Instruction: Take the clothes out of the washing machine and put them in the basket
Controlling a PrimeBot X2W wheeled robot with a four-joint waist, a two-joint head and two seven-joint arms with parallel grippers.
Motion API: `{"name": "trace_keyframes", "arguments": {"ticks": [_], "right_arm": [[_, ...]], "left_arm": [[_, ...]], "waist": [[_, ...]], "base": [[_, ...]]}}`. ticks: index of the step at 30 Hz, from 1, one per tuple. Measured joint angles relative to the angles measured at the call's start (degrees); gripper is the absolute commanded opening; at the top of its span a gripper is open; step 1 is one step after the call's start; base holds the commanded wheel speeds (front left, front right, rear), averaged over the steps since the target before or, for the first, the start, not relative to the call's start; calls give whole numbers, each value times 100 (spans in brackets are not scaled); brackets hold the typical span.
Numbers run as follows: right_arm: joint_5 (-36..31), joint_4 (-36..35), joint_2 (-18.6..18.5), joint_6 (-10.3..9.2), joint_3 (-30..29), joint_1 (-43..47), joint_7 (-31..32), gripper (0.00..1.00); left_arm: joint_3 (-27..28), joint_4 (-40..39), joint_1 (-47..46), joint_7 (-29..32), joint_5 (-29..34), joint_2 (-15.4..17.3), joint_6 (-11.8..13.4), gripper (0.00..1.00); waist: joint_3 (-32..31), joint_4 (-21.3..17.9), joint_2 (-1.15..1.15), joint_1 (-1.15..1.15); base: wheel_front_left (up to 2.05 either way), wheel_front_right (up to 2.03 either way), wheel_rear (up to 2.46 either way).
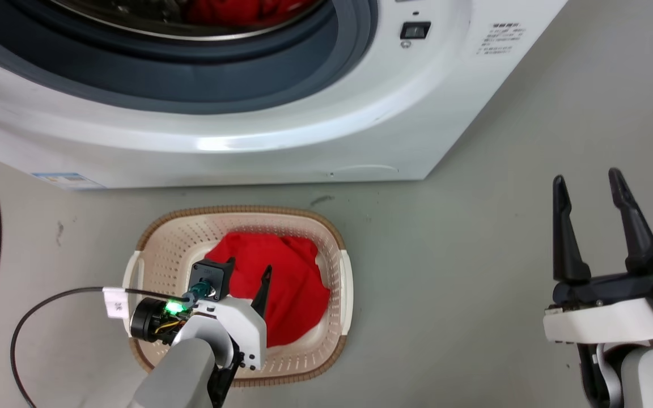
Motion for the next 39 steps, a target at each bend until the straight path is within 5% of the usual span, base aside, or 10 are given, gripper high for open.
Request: {"name": "trace_keyframes", "arguments": {"ticks": [10, 19, 27, 39], "right_arm": [[26, 104, 0, 0, 90, 388, 0, 100], [65, 119, 1, 0, 144, 576, 0, 100], [120, 78, 0, 0, 171, 550, 1, 100], [215, -64, -2, 0, 246, 102, 0, 100]], "left_arm": [[1132, -2001, 1211, 0, 483, 3, 431, 100], [1789, -2978, 1583, 0, 1104, -69, 459, 100], [2073, -2679, 756, 0, 1298, -98, 207, 100], [2031, -844, -1989, 116, 1538, 404, -166, 100]], "waist": [[-739, 49, 0, -1], [-1185, -13, 0, -1], [-1125, -163, 0, 0], [-322, -434, 0, 1]], "base": [[0, 0, 0], [0, 0, 0], [0, 0, 0], [0, 0, 0]]}}
